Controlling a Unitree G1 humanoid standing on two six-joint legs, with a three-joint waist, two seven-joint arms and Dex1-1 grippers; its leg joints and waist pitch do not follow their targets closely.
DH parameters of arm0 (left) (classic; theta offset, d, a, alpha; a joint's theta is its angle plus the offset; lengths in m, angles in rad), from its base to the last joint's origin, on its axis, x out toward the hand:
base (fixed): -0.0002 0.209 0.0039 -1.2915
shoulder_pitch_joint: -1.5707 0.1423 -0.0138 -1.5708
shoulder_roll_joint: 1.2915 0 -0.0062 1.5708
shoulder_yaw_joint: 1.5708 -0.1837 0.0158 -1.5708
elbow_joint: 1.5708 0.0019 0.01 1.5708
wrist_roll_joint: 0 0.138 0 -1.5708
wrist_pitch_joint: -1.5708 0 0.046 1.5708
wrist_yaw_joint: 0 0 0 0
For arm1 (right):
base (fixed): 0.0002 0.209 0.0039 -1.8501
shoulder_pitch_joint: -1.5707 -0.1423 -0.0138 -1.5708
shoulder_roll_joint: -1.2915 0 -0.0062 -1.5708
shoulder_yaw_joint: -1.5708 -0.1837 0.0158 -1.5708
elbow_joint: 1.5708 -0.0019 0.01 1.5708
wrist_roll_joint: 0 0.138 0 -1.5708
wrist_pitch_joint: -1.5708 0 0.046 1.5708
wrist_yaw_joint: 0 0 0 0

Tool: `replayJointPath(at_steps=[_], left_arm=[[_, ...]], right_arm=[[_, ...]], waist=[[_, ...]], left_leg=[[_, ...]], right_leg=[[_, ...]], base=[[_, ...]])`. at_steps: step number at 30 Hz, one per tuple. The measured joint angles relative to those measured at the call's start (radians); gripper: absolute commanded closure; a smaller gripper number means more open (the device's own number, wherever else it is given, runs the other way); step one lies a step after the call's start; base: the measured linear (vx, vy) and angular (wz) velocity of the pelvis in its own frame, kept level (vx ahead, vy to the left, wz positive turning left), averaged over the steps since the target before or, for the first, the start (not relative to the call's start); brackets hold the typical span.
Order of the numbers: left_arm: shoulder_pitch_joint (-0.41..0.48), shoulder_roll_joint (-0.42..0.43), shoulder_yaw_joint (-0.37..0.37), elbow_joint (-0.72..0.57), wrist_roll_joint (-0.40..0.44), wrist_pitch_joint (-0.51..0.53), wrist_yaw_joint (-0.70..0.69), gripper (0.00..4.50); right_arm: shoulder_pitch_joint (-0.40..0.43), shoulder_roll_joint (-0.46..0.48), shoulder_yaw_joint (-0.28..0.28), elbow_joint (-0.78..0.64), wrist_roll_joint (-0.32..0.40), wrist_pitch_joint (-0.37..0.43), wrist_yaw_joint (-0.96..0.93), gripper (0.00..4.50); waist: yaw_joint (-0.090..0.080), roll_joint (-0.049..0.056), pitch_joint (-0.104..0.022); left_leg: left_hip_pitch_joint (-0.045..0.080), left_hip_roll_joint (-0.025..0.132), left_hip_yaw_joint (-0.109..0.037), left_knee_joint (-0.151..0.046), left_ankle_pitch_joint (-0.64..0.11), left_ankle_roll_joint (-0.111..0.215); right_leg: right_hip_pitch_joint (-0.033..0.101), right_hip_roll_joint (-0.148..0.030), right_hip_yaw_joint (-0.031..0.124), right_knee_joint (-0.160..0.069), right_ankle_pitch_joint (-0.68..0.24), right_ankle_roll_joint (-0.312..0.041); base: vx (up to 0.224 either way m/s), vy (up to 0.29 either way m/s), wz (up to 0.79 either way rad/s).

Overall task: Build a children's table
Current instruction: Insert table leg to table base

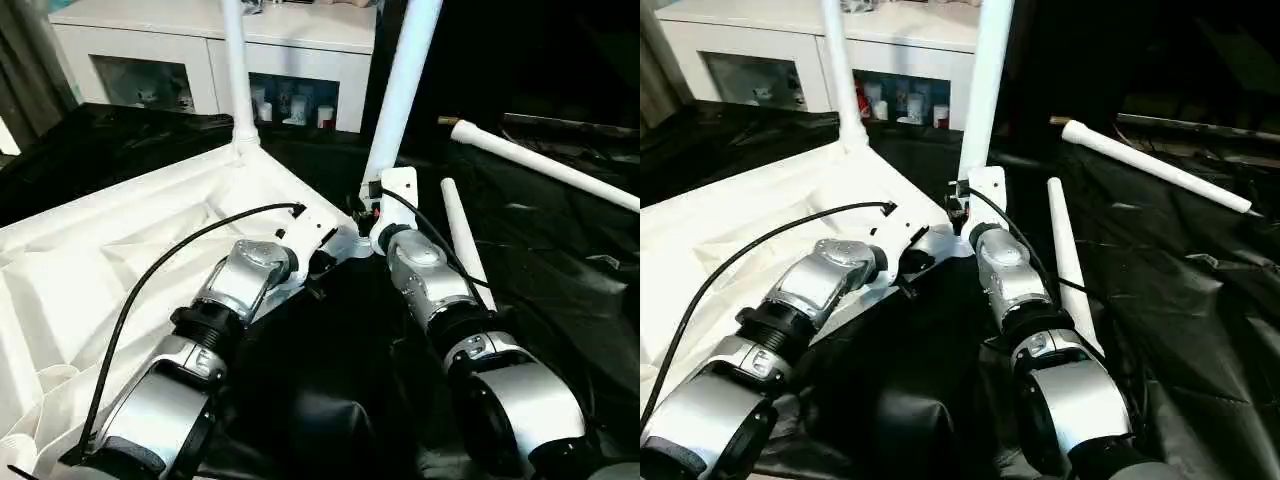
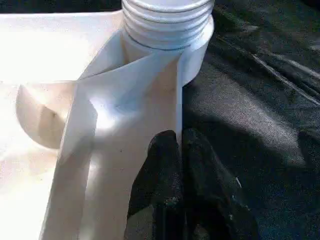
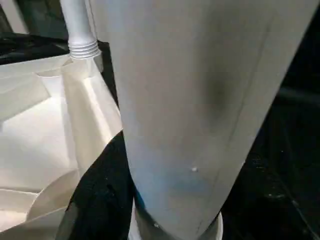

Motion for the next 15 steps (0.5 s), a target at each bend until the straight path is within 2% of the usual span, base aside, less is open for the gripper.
replayJointPath(at_steps=[5,9,12,15], left_arm=[[0.049,0.079,-0.025,-0.067,-0.005,-0.064,-0.123,4.5],[0.111,0.191,-0.047,-0.16,-0.014,-0.11,-0.249,4.5],[0.147,0.248,-0.047,-0.215,-0.028,-0.125,-0.318,4.5],[0.175,0.277,-0.048,-0.258,-0.042,-0.138,-0.372,4.5]], right_arm=[[0.006,-0.033,0.02,-0.007,-0.001,0.001,0.17,2.63],[0.023,-0.071,0.063,-0.04,-0.005,0.005,0.373,2.63],[0.028,-0.101,0.101,-0.062,-0.006,0.006,0.517,2.63],[0.047,-0.154,0.127,-0.1,-0.005,0.006,0.682,2.63]], waist=[[-0.008,-0.001,0.0],[-0.015,-0.001,0.0],[-0.015,-0.001,0.0],[-0.005,-0.001,0.0]], left_leg=[[-0.001,0.0,0.0,-0.006,0.0,-0.001],[0.0,0.002,0.0,-0.009,0.001,-0.001],[0.001,0.002,0.0,-0.009,0.0,-0.001],[0.001,0.002,0.001,-0.007,-0.001,0.001]], right_leg=[[-0.001,0.001,0.0,0.0,-0.002,-0.003],[-0.001,0.004,-0.001,0.0,-0.007,-0.008],[-0.001,0.004,-0.001,0.0,-0.01,-0.011],[-0.002,0.003,-0.001,0.0,-0.011,-0.013]], base=[[0.0,0.0,0.0],[0.0,0.0,0.0],[0.0,0.0,0.0],[0.0,0.0,0.0]])
